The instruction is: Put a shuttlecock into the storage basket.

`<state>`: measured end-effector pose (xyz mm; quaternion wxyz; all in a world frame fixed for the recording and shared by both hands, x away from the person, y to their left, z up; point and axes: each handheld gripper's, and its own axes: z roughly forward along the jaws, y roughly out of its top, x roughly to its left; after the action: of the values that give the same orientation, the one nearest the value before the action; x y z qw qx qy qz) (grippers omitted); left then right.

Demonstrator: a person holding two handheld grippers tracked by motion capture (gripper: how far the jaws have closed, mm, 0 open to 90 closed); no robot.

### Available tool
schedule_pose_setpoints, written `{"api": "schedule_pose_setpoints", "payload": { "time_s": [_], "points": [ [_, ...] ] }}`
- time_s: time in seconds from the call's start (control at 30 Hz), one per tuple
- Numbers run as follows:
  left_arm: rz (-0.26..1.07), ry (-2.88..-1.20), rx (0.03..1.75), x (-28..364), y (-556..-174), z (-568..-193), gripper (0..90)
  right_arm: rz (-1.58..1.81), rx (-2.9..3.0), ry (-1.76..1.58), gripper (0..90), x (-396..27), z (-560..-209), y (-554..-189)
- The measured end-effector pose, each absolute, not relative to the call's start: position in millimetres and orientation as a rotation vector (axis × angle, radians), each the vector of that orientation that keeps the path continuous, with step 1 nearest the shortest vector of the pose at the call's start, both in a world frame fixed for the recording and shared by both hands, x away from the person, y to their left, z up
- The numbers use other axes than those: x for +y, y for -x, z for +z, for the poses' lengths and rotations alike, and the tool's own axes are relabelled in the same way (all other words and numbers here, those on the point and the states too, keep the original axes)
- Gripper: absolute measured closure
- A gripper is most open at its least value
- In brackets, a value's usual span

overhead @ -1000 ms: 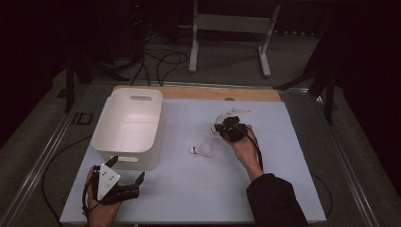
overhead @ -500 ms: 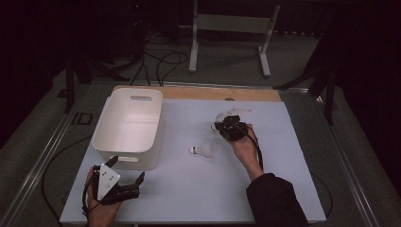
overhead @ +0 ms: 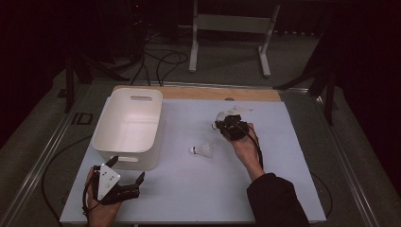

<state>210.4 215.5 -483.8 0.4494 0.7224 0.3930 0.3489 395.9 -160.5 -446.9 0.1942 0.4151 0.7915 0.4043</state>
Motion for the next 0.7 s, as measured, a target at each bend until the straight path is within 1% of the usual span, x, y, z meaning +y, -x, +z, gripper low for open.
{"api": "schedule_pose_setpoints", "payload": {
  "time_s": [0.7],
  "points": [
    [0.864, -1.785, 0.972, 215.5, -210.3, -483.7, 1.8, 1.153, 2.197, -1.155, 89.9, -160.1, -439.9, -393.2]
  ]
}}
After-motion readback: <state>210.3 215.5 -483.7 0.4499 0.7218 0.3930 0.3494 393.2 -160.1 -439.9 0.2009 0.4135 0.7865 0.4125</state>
